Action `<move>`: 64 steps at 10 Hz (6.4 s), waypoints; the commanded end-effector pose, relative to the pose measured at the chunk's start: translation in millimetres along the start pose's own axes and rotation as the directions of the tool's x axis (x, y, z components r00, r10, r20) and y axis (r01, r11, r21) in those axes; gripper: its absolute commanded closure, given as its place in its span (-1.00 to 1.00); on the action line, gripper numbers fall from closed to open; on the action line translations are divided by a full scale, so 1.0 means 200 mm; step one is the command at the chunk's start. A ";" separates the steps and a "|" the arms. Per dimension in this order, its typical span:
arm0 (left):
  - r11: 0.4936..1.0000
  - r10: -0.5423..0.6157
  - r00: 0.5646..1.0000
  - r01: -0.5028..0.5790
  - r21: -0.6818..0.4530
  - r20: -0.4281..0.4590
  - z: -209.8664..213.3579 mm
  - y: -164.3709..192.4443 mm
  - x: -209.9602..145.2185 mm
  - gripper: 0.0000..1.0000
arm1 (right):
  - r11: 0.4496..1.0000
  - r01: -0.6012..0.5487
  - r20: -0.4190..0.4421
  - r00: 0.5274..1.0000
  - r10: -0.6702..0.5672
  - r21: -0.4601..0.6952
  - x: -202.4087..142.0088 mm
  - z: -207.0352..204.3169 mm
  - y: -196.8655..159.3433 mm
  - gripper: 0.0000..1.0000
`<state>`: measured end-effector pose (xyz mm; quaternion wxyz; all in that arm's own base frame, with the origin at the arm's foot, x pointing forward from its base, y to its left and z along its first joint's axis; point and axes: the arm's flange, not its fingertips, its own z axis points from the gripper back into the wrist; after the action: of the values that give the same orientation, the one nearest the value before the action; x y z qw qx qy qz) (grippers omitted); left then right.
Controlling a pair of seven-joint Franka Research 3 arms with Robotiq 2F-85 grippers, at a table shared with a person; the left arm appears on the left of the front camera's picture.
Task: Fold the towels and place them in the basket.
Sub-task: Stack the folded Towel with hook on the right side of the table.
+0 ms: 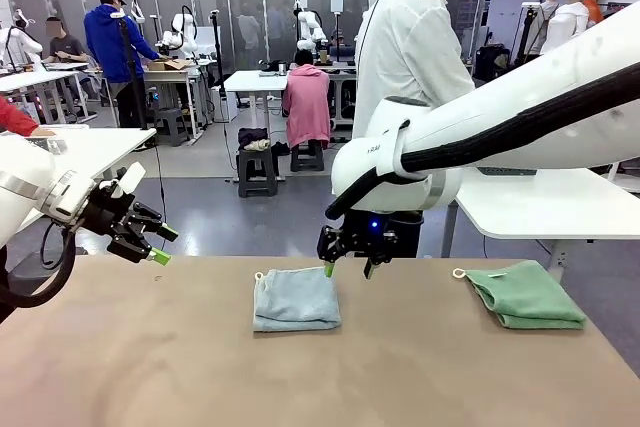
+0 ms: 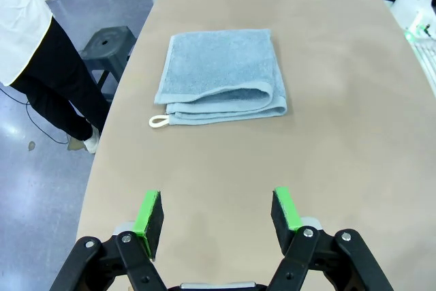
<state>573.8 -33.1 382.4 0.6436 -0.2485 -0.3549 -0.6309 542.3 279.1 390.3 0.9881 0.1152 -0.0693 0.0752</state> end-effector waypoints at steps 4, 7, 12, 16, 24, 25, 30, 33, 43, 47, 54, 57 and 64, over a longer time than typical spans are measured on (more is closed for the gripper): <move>1.000 0.000 1.000 0.000 0.001 -0.012 0.01 0.00 0.01 -0.62 | 0.998 0.056 0.028 0.998 -0.057 0.040 0.16 -0.30 -0.01 -0.68; 1.000 0.000 1.000 0.000 0.001 -0.012 0.01 0.00 0.01 -0.62 | 0.991 0.105 0.031 0.994 -0.108 0.085 0.17 -0.42 -0.04 -0.68; 1.000 0.000 1.000 0.000 0.001 -0.012 0.01 0.00 0.01 -0.62 | 0.988 0.093 0.049 0.994 -0.099 0.120 0.22 -0.54 -0.07 -0.29; 1.000 0.000 1.000 0.000 0.001 -0.012 0.01 0.00 0.01 -0.62 | 0.985 0.098 0.034 0.994 -0.104 0.144 0.24 -0.58 -0.09 0.50; 1.000 0.000 1.000 0.000 0.001 -0.012 0.01 0.00 0.01 -0.62 | 0.990 0.064 0.010 0.998 -0.066 0.128 0.17 -0.34 -0.17 1.00; 1.000 0.000 1.000 0.000 0.001 -0.012 0.01 0.00 0.01 -0.62 | 0.991 0.054 0.018 0.998 -0.057 0.126 0.15 -0.24 -0.21 1.00; 1.000 0.000 1.000 0.000 0.001 -0.012 0.01 0.00 0.01 -0.62 | 1.000 0.024 0.022 0.999 -0.024 -0.014 0.05 0.37 -0.72 1.00; 1.000 0.000 1.000 0.000 0.001 -0.012 0.01 0.00 0.01 -0.62 | 0.998 0.015 0.072 0.997 -0.010 -0.067 0.10 0.50 -1.03 1.00; 1.000 0.000 1.000 0.000 0.001 -0.012 0.01 0.00 0.01 -0.62 | 0.986 0.026 0.092 0.996 -0.011 -0.165 0.16 0.66 -1.30 1.00; 1.000 0.000 1.000 0.000 0.001 -0.012 0.01 0.00 0.01 -0.62 | 0.993 -0.044 0.057 0.997 0.050 -0.106 0.23 0.65 -1.37 0.87; 1.000 0.000 1.000 0.000 0.001 -0.012 0.01 0.00 0.01 -0.62 | 0.994 -0.112 0.002 0.994 0.112 0.004 0.26 0.61 -1.88 0.87; 1.000 0.000 1.000 0.000 0.001 -0.012 0.01 0.00 0.01 -0.62 | 0.983 -0.180 -0.003 0.984 0.180 0.020 0.25 0.54 -2.07 0.47; 1.000 0.000 1.000 0.000 0.001 -0.012 0.01 0.00 0.01 -0.62 | 0.983 -0.185 -0.004 0.983 0.185 -0.015 0.20 0.64 -2.10 -0.36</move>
<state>573.8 -32.7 382.4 0.6439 -0.2483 -0.3550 -0.6307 642.4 -148.7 418.1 0.9776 0.1044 -0.0775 0.1656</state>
